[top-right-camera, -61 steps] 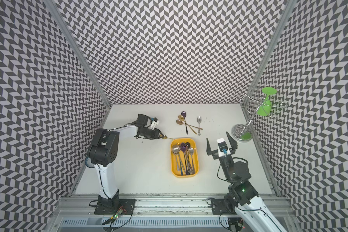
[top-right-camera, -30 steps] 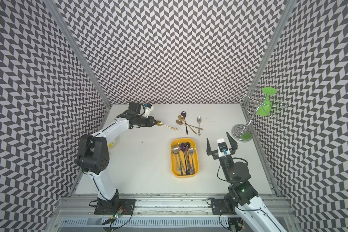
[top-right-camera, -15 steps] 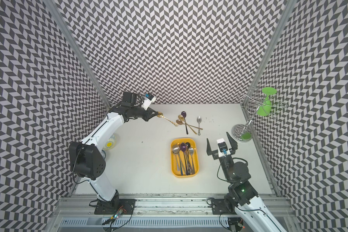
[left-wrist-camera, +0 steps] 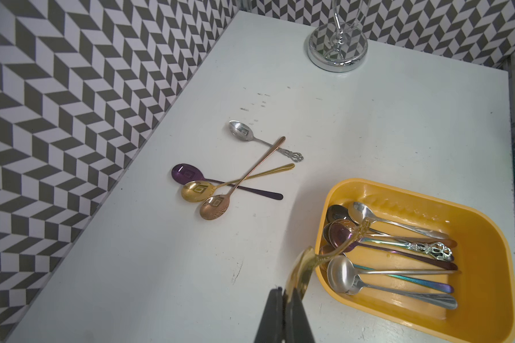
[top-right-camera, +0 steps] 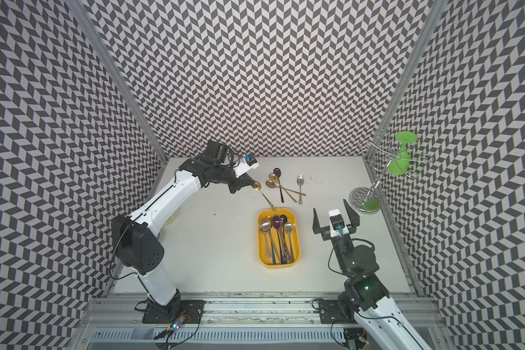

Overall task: Put the spoon into the storage box
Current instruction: Pick up the spoon from the center of the board, then place the spoon in the storage box.

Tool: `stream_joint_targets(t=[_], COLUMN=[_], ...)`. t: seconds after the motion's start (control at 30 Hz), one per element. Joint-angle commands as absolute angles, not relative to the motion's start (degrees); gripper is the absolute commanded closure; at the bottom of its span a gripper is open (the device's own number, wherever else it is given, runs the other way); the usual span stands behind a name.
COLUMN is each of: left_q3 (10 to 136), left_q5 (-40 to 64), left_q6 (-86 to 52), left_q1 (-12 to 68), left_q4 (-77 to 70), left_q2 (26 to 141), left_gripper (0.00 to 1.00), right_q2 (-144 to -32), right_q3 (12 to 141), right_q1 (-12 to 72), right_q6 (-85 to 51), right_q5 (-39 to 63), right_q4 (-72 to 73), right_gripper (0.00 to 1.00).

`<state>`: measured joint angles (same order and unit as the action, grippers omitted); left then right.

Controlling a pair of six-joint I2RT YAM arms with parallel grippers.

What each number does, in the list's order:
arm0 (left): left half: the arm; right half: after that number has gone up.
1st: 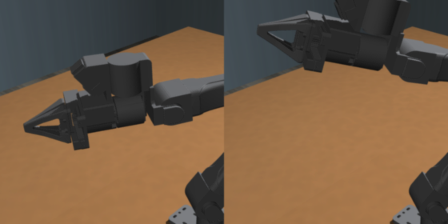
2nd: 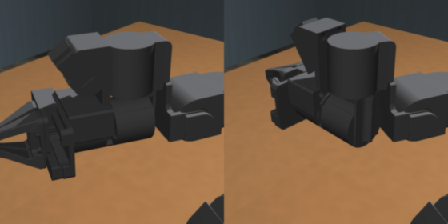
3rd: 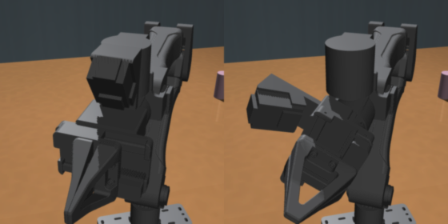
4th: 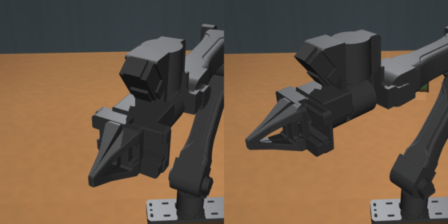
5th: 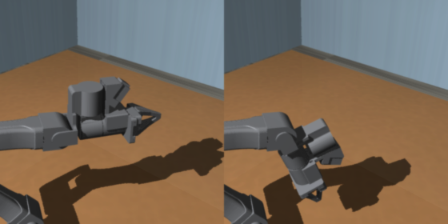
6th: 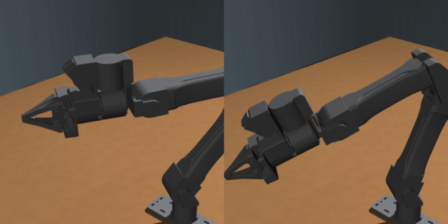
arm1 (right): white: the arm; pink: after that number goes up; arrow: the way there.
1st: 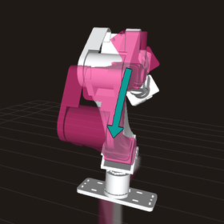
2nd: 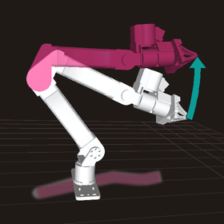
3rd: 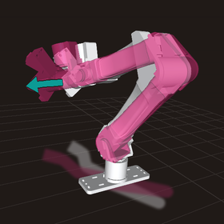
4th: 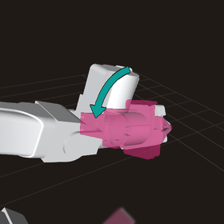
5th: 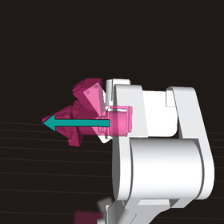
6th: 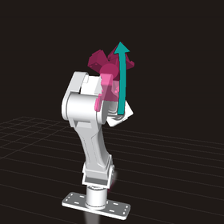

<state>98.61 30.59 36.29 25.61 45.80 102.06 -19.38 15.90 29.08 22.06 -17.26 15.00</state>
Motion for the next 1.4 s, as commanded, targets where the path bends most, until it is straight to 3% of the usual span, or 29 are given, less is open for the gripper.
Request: stream_joint_targets(t=[0.0,0.8,0.93,1.1,1.37], left_q3=[101.1,99.9,98.9,97.9,97.6], left_q5=[29.4,24.1,23.2,22.9,23.4], left_q6=[41.7,51.6,51.3,51.3,48.1], left_q1=[27.6,42.4,43.0,43.0,40.9], left_q4=[49.7,58.7,56.2,53.3,49.7], left_q2=[103.6,110.8,109.7,106.6,101.3], left_gripper=[1.00,0.97,0.82,0.44,0.30], right_q2=[-18.5,-17.9,-17.4,-17.3,-18.1], right_q3=[15.5,15.2,15.4,15.3,15.4], right_q1=[28.8,28.9,28.9,28.9,28.9], right_q6=[22.2,22.5,22.1,22.2,21.2], right_q5=[-17.9,-19.2,-17.9,-17.9,-16.5], right_q4=[17.3,17.6,16.9,17.6,17.3], right_gripper=[0.00,0.00,0.00,0.00,0.00])
